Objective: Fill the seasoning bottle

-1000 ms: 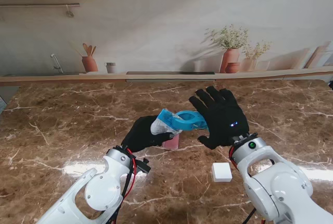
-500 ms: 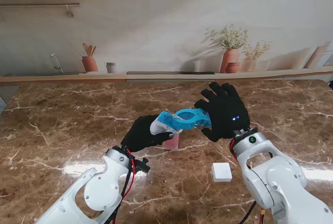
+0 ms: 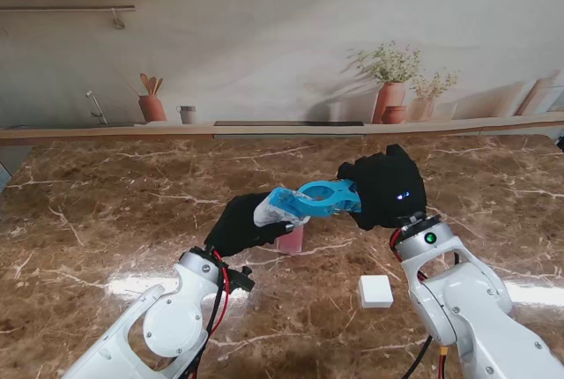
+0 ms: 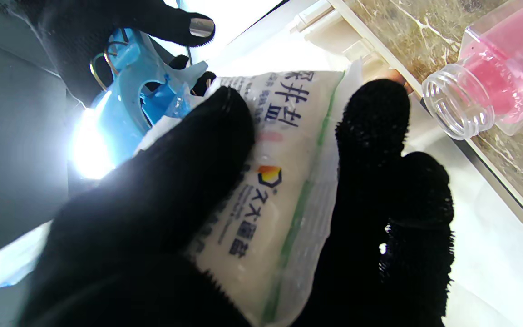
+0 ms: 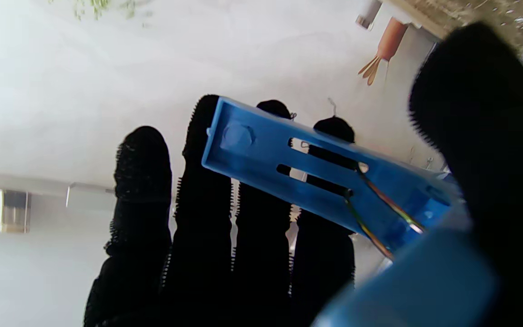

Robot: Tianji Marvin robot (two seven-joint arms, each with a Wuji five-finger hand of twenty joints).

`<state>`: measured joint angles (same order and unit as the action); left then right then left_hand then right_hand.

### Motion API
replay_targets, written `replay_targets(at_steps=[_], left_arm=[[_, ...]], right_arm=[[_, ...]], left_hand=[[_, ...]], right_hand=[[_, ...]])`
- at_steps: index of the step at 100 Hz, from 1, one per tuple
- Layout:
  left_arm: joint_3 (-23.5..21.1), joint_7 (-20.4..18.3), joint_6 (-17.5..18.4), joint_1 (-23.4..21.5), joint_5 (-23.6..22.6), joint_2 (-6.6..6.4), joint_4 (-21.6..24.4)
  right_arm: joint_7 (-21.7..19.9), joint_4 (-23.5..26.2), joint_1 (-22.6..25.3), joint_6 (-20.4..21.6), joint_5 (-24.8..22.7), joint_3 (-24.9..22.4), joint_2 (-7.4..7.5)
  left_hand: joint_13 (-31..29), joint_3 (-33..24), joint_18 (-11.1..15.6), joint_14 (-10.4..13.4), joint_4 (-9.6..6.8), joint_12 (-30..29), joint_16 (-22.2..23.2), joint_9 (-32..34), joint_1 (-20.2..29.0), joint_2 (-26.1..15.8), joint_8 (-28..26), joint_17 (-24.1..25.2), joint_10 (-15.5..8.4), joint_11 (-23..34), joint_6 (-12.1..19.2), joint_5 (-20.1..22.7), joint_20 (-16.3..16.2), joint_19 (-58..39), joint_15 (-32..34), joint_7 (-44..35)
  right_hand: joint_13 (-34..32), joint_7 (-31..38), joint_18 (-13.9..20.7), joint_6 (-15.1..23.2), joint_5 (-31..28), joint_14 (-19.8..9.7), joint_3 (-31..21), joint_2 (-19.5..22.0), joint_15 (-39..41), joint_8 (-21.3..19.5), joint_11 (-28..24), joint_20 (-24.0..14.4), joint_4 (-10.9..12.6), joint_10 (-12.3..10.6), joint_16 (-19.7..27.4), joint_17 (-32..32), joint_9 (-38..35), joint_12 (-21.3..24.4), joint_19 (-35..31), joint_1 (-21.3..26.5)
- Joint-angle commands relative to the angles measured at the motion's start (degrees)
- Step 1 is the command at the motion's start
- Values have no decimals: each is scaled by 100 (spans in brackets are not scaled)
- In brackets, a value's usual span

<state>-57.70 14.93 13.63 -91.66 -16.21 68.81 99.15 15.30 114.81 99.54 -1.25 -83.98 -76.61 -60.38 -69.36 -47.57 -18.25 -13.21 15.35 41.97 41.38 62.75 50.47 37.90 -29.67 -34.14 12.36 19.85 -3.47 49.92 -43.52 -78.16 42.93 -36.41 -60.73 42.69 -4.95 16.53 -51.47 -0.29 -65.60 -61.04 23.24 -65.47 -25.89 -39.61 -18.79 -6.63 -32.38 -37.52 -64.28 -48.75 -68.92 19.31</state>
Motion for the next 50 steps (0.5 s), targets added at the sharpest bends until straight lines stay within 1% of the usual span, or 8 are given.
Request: replay_targets(at_steps=[1, 8, 11, 15, 19, 33, 39, 50], left_arm=[[-11, 25, 5, -17, 26, 8, 11], [-3, 36, 10, -13, 25, 12, 4], [-2, 32, 4, -12, 30, 12, 5], [-4, 34, -11, -10, 29, 13, 4], [-10, 41, -29, -6, 23, 14, -1], [-64, 55, -47, -11, 29, 16, -10], [-91, 67, -50, -26, 18, 16, 2], [-128, 86, -47, -57, -7, 13, 31]], right_arm=[[-64, -74, -54, -29, -13, -16, 18], [97, -136, -96, -13, -60, -1, 27], [150, -156, -109, -7, -77, -1, 30], [167, -159, -107, -4, -97, -21, 32], [183, -163, -95, -8, -96, -57, 30], [236, -195, 0, -120, -45, -255, 10], [185, -221, 55, -174, -48, -358, 6], [128, -419, 85, -351, -38, -450, 2]], left_hand=[[60, -652, 142, 155, -244, 376, 93, 378, 1024, -837, -632, 95, -669, 883, 837, 970, -168, 48, 137, -1515], [64, -651, 142, 161, -243, 378, 96, 384, 1022, -839, -632, 87, -677, 884, 841, 975, -183, 44, 134, -1514], [65, -652, 142, 159, -244, 378, 97, 385, 1024, -838, -631, 87, -669, 883, 841, 972, -187, 44, 133, -1513], [65, -652, 142, 152, -244, 377, 99, 392, 1021, -839, -630, 87, -668, 883, 831, 976, -192, 45, 132, -1511], [58, -653, 141, 148, -244, 373, 101, 393, 1020, -838, -629, 86, -663, 879, 835, 979, -197, 46, 135, -1510], [46, -655, 130, 135, -246, 370, 105, 407, 1011, -836, -625, 67, -660, 877, 844, 987, -217, 40, 138, -1505], [39, -656, 130, 135, -246, 370, 107, 410, 1008, -835, -625, 65, -663, 877, 843, 991, -225, 41, 140, -1505], [37, -657, 135, 128, -246, 369, 107, 416, 1002, -833, -623, 62, -670, 874, 851, 989, -235, 43, 137, -1502]], right_hand=[[-1153, 1546, -182, 633, -898, -482, -256, 155, 2168, -514, -2217, -142, -193, -758, -795, -202, -959, -988, -590, 620], [-1320, 1867, -216, 681, -1246, -543, -364, 45, 3075, -530, -2654, -264, -64, -760, -1173, -387, -1240, -1186, -1068, 582], [-1370, 2028, -222, 714, -1391, -553, -399, 18, 3434, -542, -2797, -296, 53, -741, -1284, -450, -1353, -1184, -1227, 517], [-1420, 2176, -234, 744, -1525, -565, -494, -102, 3750, -562, -2941, -317, 184, -722, -1366, -505, -1465, -1215, -1366, 437], [-1456, 2245, -240, 760, -1597, -575, -549, -148, 3952, -582, -3022, -329, 260, -710, -1422, -539, -1534, -1258, -1450, 397], [-1412, 2273, -243, 745, -1629, -575, -532, -109, 4053, -598, -3066, -322, 311, -702, -1448, -491, -1557, -1316, -1465, 399], [-1367, 2271, -233, 744, -1626, -565, -418, 26, 4032, -604, -3047, -305, 348, -702, -1429, -459, -1534, -1346, -1442, 444], [-1306, 2262, -231, 720, -1566, -557, -380, 136, 3982, -624, -3015, -286, 333, -706, -1404, -391, -1471, -1366, -1392, 439]])
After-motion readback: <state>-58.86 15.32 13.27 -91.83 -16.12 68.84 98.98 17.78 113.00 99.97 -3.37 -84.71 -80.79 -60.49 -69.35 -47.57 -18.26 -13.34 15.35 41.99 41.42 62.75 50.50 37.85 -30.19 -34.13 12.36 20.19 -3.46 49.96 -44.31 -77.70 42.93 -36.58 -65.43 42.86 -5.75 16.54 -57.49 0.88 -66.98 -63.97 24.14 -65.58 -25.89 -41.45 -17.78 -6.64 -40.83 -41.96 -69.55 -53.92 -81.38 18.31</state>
